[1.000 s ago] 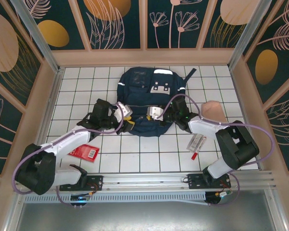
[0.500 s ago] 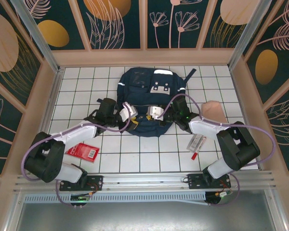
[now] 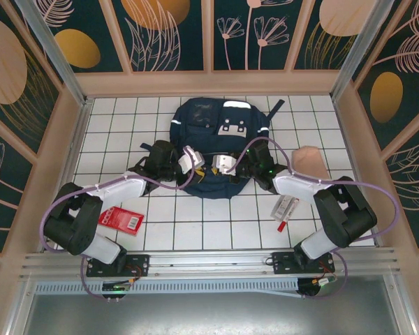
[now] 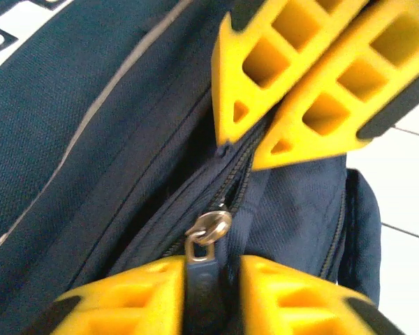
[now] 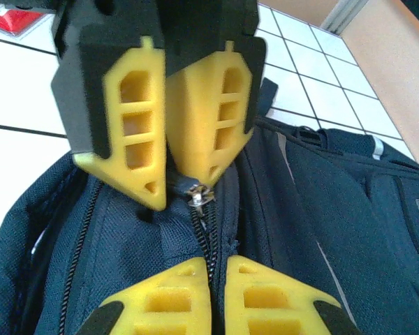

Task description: Pack books, pencil case, and school supplies into a backpack

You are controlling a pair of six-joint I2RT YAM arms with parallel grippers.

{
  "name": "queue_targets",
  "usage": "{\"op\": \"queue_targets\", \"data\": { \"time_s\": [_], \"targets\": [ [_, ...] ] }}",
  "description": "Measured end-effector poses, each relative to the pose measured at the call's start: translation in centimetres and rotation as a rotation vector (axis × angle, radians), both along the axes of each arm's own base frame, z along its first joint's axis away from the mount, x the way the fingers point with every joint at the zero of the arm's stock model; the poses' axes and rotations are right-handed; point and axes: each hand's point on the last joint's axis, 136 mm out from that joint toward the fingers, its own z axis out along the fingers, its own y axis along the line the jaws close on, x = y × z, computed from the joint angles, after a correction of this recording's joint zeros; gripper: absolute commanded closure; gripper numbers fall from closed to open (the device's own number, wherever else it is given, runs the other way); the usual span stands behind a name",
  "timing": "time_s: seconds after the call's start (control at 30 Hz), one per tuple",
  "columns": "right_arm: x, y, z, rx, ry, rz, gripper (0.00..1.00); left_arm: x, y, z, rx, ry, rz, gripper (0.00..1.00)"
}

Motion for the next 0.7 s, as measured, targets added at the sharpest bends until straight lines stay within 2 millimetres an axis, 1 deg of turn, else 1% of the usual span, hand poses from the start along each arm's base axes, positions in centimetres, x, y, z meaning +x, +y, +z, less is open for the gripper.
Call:
{"op": "queue_targets", "data": {
  "time_s": [0.13, 0.27, 0.33, 0.4, 0.43, 0.6, 0.7],
  "targets": [
    [0.0, 0.0, 0.3, -0.001, -0.013, -0.003, 1.00, -0.1, -0.1, 0.1, -0.018, -0.036, 0.006, 0.67],
    [-0.1, 0.1, 0.3, -0.001, -0.014, 0.002, 1.00, 0.1, 0.0, 0.1, -0.022, -0.063, 0.019, 0.73],
    [-0.2, 0.1, 0.3, -0.001, -0.016, 0.004, 1.00, 0.4, 0.1, 0.2, -0.019, -0.078, 0.030, 0.82],
    [-0.3, 0.1, 0.4, -0.002, -0.019, 0.007, 1.00, 0.8, 0.2, 0.3, -0.017, -0.101, 0.048, 0.96],
    [-0.3, 0.1, 0.5, -0.003, -0.021, 0.008, 1.00, 1.0, 0.3, 0.4, -0.015, -0.113, 0.051, 1.00],
    [-0.4, -0.1, 0.5, -0.015, -0.028, 0.007, 1.00, 1.1, 0.3, 0.4, -0.008, -0.134, 0.053, 1.00],
    [-0.6, -0.1, 0.6, -0.020, -0.037, 0.013, 1.00, 0.8, 0.5, 0.6, -0.009, -0.146, 0.058, 1.00]
  ]
}}
